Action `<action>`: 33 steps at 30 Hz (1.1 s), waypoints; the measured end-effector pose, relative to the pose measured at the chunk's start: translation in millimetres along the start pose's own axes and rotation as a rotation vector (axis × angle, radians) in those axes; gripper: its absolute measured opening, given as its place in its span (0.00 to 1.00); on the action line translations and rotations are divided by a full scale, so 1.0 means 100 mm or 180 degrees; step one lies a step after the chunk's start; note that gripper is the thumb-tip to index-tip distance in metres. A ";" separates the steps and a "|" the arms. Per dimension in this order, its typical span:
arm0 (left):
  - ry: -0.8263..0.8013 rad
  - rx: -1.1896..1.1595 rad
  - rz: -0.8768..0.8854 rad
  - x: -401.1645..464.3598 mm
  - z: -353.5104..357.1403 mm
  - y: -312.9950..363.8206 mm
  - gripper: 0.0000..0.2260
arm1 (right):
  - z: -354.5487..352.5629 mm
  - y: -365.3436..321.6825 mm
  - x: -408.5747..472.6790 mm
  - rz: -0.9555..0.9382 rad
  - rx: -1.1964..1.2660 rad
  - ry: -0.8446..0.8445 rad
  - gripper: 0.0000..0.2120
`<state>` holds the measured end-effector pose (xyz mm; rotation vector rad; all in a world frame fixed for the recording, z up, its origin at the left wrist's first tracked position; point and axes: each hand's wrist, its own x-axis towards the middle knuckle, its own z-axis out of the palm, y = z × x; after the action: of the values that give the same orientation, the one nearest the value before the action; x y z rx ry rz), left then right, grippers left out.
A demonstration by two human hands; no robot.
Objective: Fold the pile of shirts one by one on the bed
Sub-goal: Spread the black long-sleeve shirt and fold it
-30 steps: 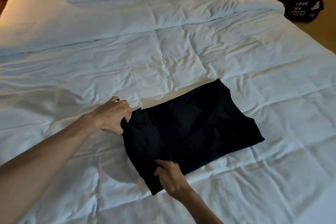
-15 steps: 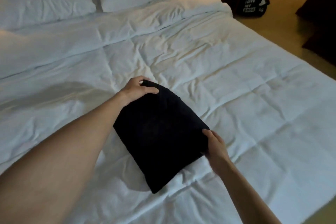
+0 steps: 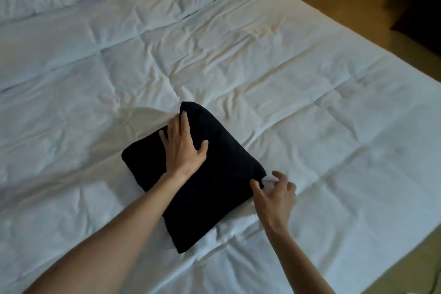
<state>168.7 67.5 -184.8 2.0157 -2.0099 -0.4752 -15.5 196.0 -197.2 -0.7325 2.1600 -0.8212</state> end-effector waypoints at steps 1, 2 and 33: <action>0.0020 -0.0131 0.0144 -0.31 0.09 0.06 0.43 | -0.05 -0.02 0.05 0.0030 -0.0004 -0.0131 0.27; -0.0057 -0.0197 0.0310 -0.62 0.20 0.09 0.45 | -0.10 -0.04 0.12 0.0127 0.0125 -0.0330 0.28; -0.0930 -0.4779 -0.0972 -1.89 -1.42 -1.11 0.14 | 0.22 -0.39 -0.14 -0.1715 -0.1073 -0.2120 0.46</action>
<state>328.7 250.7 -90.4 1.1886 -0.7479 -1.7152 19.2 173.5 -174.6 -1.5533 1.5121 -0.3674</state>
